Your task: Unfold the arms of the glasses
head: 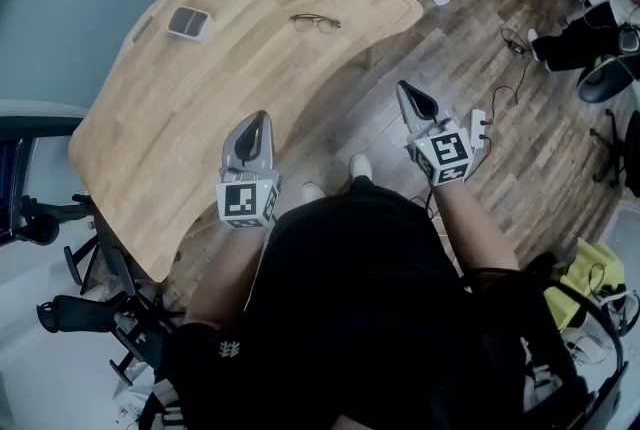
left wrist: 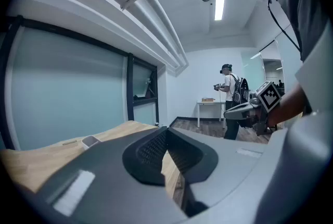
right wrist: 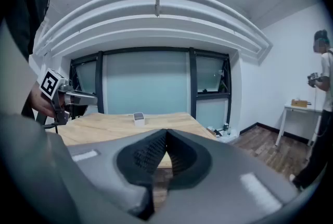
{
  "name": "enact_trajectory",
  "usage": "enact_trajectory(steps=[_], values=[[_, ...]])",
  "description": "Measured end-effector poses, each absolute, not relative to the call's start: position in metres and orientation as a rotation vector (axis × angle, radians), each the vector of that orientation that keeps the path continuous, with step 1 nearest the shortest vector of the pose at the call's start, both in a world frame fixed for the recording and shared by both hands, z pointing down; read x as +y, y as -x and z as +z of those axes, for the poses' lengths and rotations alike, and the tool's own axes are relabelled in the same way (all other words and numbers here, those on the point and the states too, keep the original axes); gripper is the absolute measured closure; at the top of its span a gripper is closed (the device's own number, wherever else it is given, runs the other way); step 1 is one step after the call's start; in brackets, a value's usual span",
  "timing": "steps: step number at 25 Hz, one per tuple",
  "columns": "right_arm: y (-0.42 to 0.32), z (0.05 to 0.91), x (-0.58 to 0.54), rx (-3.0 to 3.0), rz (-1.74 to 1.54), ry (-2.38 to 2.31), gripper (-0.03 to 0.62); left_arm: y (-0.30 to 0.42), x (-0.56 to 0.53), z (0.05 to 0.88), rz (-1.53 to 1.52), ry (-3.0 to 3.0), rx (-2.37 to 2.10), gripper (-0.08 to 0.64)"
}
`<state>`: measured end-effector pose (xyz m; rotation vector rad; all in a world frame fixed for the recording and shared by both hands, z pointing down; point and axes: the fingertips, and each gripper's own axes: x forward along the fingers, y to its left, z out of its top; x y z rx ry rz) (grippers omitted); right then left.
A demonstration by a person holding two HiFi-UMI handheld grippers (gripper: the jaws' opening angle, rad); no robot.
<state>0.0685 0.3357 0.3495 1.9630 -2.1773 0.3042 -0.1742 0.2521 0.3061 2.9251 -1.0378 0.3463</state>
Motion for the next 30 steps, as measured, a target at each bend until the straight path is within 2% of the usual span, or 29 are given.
enact_trajectory(steps=[14,30], values=[[-0.120,0.358,0.322,-2.290,0.329,-1.871,0.591,0.117,0.238,0.296,0.365,-2.893,-1.170,0.555],[-0.098,0.388,0.137,-2.285,0.392,-1.605,0.591,0.099,0.090,0.357,0.367,-2.822,-1.050,0.555]])
